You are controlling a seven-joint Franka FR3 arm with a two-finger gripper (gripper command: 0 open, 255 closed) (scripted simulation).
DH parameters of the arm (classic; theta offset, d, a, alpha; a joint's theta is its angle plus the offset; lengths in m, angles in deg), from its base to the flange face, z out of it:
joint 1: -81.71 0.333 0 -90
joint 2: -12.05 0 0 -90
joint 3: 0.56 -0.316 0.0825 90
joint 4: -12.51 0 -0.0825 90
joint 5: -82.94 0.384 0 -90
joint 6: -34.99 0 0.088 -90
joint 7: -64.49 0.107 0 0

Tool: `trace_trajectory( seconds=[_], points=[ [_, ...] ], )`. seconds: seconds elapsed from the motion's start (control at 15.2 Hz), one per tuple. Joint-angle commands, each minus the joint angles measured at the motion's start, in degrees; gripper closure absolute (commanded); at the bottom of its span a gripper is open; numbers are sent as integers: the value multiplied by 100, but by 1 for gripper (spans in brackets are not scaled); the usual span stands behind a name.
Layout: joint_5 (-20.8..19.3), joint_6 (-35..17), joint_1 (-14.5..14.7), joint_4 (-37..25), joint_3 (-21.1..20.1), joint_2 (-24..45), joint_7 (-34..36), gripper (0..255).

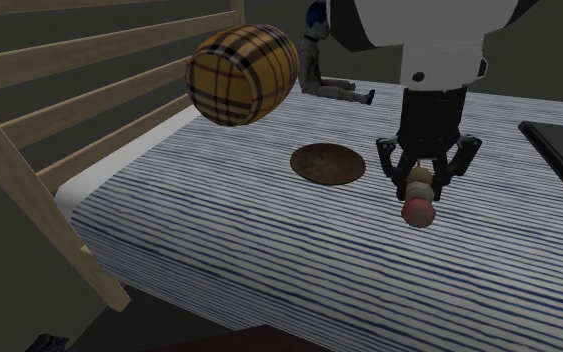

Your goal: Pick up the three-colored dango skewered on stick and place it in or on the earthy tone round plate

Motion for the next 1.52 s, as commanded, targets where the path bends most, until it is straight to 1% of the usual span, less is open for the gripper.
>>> trace_trajectory(
  seconds=[0.0, 0.46, 0.53, 1.06, 1.39, 1.45],
  points=[
    [-12, 173, 6, -91, -18, -84, -2, 255],
    [-46, 734, 19, -408, -77, -341, -27, 255],
    [-46, 739, 19, -410, -77, -344, -27, 255],
    [554, 1057, 519, -1379, -561, 496, 604, 255],
    [885, 1327, 767, -2206, -813, 1140, 941, 255],
    [982, 1430, 835, -2508, -885, 1364, 1041, 255]
  ],
)
